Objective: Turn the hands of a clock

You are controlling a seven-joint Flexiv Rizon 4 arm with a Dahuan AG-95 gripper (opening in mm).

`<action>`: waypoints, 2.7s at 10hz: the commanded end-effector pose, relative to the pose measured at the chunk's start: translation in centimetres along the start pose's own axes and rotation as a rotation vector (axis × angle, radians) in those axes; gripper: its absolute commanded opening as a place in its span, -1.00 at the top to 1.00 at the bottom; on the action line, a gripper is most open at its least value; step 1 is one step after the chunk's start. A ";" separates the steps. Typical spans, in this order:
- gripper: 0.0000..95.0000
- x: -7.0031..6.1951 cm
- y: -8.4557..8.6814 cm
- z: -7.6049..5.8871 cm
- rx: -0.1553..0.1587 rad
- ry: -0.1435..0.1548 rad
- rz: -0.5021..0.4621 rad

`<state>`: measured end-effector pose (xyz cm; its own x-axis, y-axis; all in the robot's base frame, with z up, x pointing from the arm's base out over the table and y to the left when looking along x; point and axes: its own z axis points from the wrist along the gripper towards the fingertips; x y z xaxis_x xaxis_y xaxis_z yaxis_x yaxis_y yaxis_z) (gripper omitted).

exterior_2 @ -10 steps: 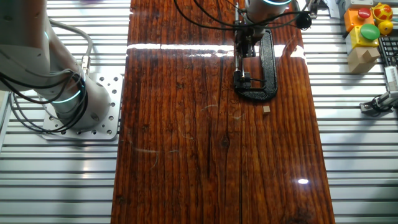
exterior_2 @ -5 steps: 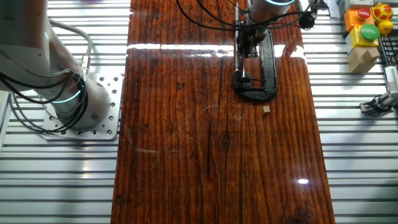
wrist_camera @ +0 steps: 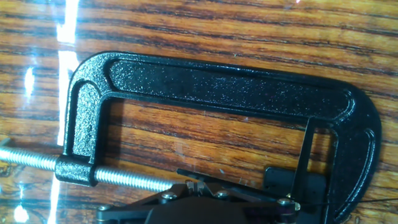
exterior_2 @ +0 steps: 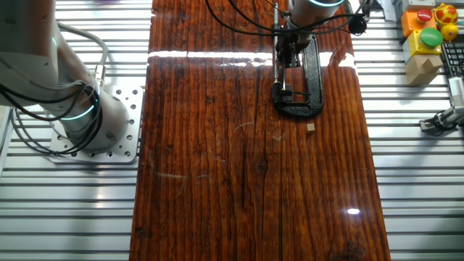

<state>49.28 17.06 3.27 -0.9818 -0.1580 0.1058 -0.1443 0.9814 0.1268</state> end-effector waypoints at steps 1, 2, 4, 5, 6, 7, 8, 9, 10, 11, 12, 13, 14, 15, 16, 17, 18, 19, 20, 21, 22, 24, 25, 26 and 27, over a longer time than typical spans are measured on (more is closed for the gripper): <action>1.00 0.0 0.0 0.1 0.000 -0.001 0.002; 1.00 -0.1 0.1 0.2 0.000 -0.003 0.002; 1.00 -0.2 0.1 0.4 0.000 -0.009 0.007; 1.00 -0.3 0.1 0.4 0.001 -0.009 0.008; 1.00 -0.6 0.2 0.2 0.002 -0.008 0.009; 1.00 -0.7 0.2 0.2 0.003 -0.008 0.007; 1.00 -0.7 0.2 0.3 0.004 -0.010 0.002; 1.00 -0.8 0.2 0.3 0.007 -0.011 -0.008; 1.00 -0.9 0.2 0.3 0.012 -0.011 -0.021; 1.00 -0.9 0.2 0.3 0.022 -0.009 -0.036; 1.00 -0.9 0.2 0.3 0.029 -0.008 -0.051; 1.00 -0.9 0.2 0.3 0.035 -0.008 -0.065; 1.00 -1.0 0.2 0.2 0.045 -0.007 -0.089; 1.00 -1.0 0.2 0.2 0.051 -0.007 -0.106; 1.00 -1.1 0.1 0.2 0.061 -0.013 -0.135; 1.00 -1.1 0.1 0.2 0.070 -0.016 -0.151; 1.00 -1.1 -0.1 0.2 0.071 -0.020 -0.168; 1.00 -1.2 -0.2 0.1 0.072 -0.024 -0.183; 1.00 -1.3 -0.4 0.1 0.073 -0.025 -0.195; 1.00 -1.3 -0.5 0.1 0.074 -0.027 -0.200; 1.00 -1.3 -0.5 0.1 0.077 -0.030 -0.209; 1.00 -1.5 -0.6 0.1 0.078 -0.032 -0.218; 1.00 -1.6 -0.7 0.1 0.079 -0.032 -0.222; 1.00 -1.7 -1.0 0.1 0.079 -0.032 -0.232; 1.00 -1.8 -1.2 0.2 0.080 -0.034 -0.239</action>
<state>51.21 16.07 2.75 -0.9212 -0.3858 0.0503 -0.3823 0.9216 0.0669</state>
